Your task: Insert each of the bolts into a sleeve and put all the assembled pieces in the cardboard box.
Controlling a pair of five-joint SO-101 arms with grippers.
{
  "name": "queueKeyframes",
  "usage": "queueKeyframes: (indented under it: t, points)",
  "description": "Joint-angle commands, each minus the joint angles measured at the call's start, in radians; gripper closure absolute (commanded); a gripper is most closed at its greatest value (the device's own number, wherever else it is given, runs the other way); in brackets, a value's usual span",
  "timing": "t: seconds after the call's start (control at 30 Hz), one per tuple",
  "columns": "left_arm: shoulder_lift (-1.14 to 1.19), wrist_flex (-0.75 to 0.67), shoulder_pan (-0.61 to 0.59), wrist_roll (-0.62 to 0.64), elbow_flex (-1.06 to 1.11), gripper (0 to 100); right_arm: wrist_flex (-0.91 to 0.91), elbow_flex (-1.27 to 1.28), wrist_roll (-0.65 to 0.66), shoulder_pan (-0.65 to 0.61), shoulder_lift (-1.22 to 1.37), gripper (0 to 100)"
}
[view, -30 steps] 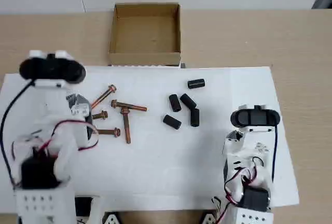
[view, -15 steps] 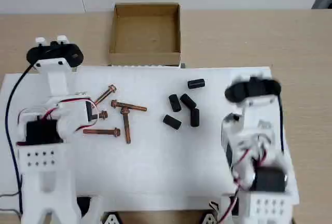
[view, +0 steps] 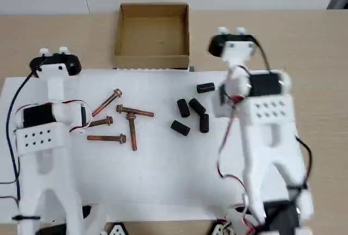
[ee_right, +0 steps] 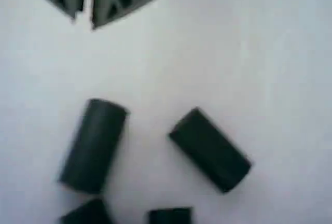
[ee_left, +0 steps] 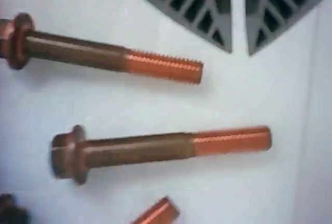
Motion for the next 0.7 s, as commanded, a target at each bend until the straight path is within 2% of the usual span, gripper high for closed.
queueKeyframes:
  t: [0.0, 0.2, 0.37, 0.67]
  points:
    - [0.051, 0.005, -0.018, -0.009, -0.051, 98, 0.021, -0.078, -0.032, -0.071, 0.093, 99.4]
    - [0.115, 0.005, -0.021, -0.012, -0.047, 89, -0.033, -0.080, -0.032, -0.119, 0.217, 98.9]
    - [0.124, -0.002, -0.017, -0.015, -0.048, 88, -0.077, -0.080, -0.032, -0.117, 0.274, 88.1]
    - [0.124, -0.002, -0.017, -0.040, -0.047, 88, -0.145, -0.080, -0.032, -0.117, 0.357, 87.4]
